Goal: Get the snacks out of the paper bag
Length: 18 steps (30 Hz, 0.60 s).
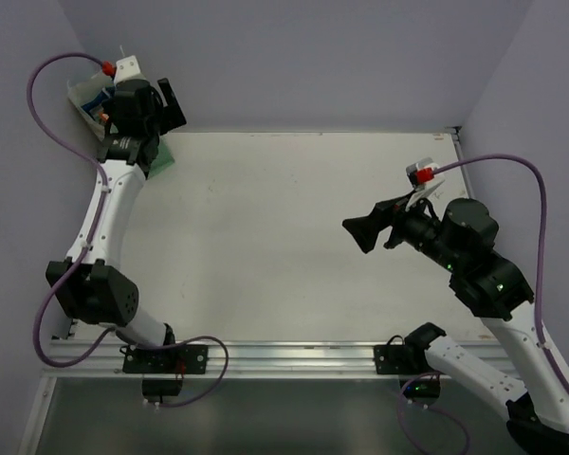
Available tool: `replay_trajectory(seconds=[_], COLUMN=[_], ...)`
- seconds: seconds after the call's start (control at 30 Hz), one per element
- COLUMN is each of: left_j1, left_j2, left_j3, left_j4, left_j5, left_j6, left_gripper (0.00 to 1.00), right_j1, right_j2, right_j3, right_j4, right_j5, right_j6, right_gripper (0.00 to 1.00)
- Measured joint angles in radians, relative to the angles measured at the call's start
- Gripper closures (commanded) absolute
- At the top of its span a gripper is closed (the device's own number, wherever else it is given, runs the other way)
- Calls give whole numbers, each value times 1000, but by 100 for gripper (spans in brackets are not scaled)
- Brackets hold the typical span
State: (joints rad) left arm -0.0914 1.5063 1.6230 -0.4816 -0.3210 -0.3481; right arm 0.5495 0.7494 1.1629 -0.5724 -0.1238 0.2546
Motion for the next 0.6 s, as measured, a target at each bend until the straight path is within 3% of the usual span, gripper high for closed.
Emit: replay_trajectory(seconds=[0.3,0.6], left_j1=[104,198], left_j2=[330,599], left_j3=[233,409], left_j4=[246,314], left_j5=[-6,39], left_j6=[108,191], left_gripper=[2,22], right_j1=[0,0], right_j2=[-8,-42], right_j3=[-80,-95], right_j4=[3,5], right_j5=[-97,-86], right_j6=[48,98], right_gripper=[1,1])
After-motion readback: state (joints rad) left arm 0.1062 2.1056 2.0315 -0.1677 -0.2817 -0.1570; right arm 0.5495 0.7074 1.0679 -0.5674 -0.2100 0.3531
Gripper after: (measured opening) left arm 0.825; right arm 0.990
